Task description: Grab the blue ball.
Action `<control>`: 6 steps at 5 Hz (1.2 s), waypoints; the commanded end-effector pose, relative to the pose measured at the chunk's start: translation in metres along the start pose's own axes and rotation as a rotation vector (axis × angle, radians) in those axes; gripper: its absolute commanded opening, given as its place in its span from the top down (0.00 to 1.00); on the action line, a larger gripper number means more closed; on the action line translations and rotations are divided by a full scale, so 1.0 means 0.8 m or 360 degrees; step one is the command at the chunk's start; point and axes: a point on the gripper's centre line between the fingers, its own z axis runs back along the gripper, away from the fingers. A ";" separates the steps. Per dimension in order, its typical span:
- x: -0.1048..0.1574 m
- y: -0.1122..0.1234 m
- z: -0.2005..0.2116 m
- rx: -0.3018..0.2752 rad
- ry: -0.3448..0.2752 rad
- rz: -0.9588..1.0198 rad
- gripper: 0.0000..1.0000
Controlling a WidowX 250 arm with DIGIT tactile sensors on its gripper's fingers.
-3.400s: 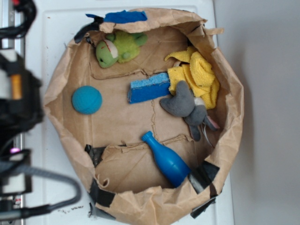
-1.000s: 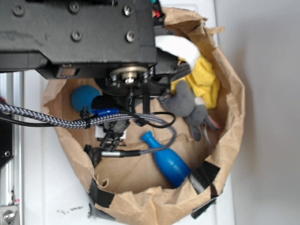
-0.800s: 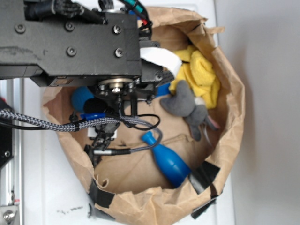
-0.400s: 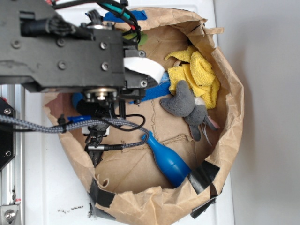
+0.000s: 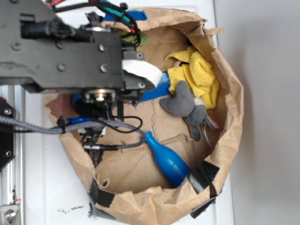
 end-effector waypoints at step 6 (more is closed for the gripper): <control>0.001 -0.019 -0.087 0.0114 -0.0048 -0.0043 0.00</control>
